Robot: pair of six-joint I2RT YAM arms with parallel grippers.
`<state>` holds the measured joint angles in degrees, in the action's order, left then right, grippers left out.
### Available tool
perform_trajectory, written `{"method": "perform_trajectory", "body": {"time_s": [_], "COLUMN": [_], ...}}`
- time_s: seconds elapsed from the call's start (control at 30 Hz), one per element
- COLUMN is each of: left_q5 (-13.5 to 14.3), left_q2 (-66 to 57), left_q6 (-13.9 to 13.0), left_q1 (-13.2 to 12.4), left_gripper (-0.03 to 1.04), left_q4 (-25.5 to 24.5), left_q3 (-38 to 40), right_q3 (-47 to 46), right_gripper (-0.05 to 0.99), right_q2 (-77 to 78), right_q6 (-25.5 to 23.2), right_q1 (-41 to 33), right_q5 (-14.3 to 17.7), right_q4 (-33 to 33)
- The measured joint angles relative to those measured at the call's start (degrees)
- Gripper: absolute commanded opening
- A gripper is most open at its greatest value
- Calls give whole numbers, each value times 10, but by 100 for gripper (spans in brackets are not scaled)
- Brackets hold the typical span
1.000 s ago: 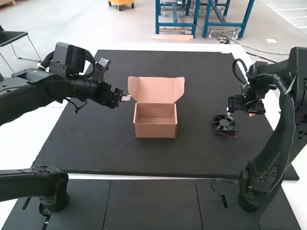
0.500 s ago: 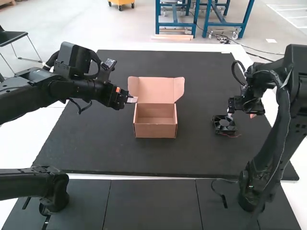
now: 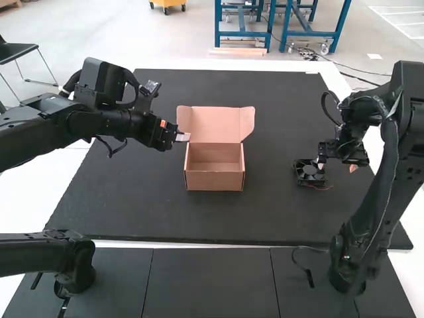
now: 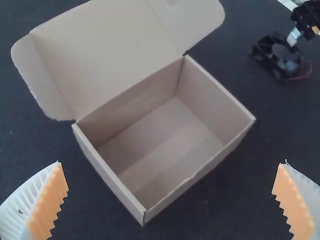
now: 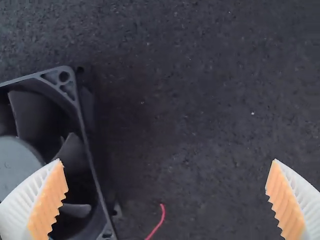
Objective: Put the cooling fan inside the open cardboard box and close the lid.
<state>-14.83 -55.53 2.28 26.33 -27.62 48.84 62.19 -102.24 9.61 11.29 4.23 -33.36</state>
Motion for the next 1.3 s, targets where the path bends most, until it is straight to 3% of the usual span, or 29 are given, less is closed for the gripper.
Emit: {"method": "perform_trajectory", "body": {"time_s": [0.43,0.6,0.77,1.13,1.3], "left_q5": [0,0,0,0,0], "left_q2": [0,0,0,0,1], "left_q6": [6,6,7,10,12], "left_q1": [0,0,0,0,0], "left_gripper": [97,97,97,97,97], "left_q4": [-1,-1,-2,-4,-15], "left_q3": [0,0,0,0,0], "right_q3": [0,13,16,16,16], "right_gripper": [90,83,62,-2,-2], "right_q2": [-27,-38,-42,-42,-42], "right_q6": [0,0,0,-2,-4], "right_q1": [5,5,5,5,5], "right_q5": [-1,-9,-19,-68,-71], "right_q4": [-26,-44,-47,-50,-47]}}
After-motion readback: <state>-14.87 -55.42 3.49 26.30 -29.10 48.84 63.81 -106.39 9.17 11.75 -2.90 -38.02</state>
